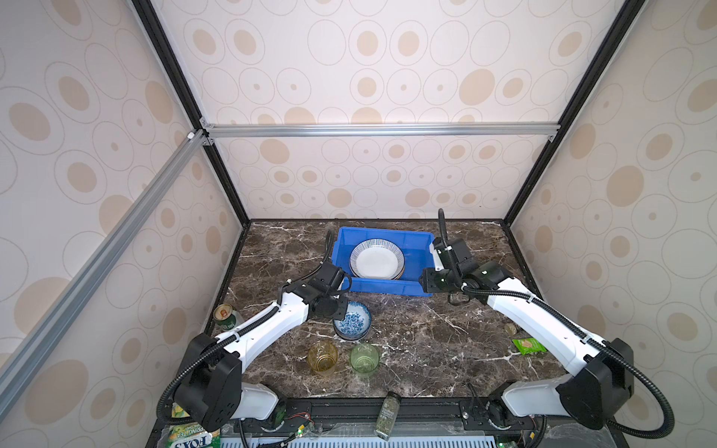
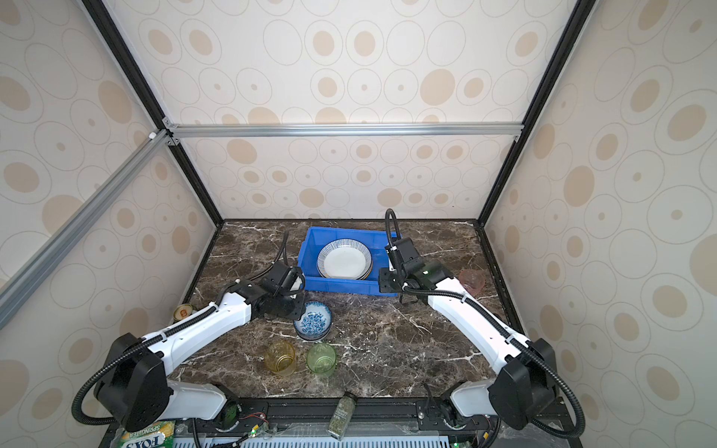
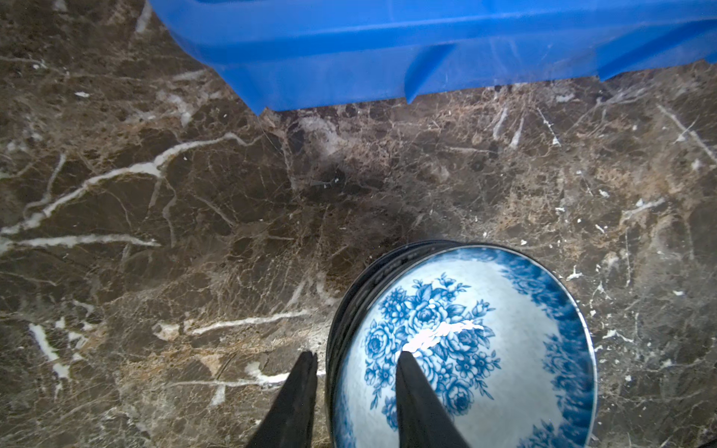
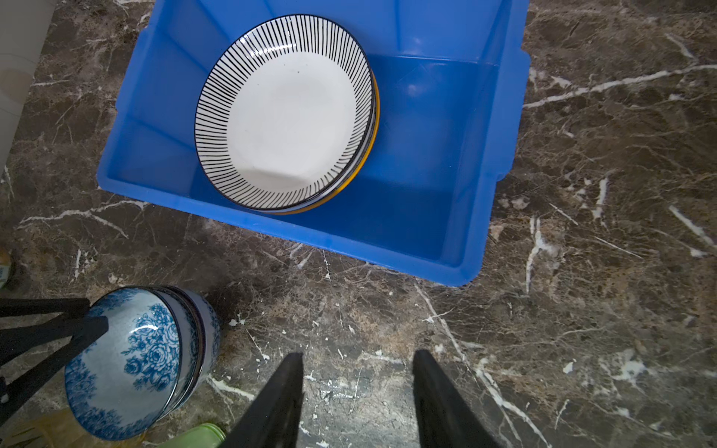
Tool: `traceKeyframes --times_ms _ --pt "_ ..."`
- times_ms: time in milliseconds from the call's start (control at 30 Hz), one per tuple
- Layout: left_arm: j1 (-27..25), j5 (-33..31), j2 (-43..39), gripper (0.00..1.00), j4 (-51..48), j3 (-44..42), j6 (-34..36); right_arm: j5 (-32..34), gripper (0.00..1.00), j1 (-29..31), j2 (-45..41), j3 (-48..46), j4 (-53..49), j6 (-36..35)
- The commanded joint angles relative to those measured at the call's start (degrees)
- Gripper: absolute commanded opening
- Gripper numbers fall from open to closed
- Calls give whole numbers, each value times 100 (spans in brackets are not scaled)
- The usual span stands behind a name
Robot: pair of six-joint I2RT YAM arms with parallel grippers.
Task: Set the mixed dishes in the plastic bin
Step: 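Lower the left gripper onto the rim of the top blue floral bowl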
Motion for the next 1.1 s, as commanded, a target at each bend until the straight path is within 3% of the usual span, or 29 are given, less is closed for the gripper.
traceKeyframes --times_ms 0,633,1067 --pt "-67 -146 43 35 -98 109 -53 101 49 46 -173 -58 -100 -73" --pt "-183 -363 162 25 -245 263 2 110 50 46 -243 -132 -88 -46" --pt "-183 -509 214 24 -503 467 139 102 50 46 -235 -108 -89 -46"
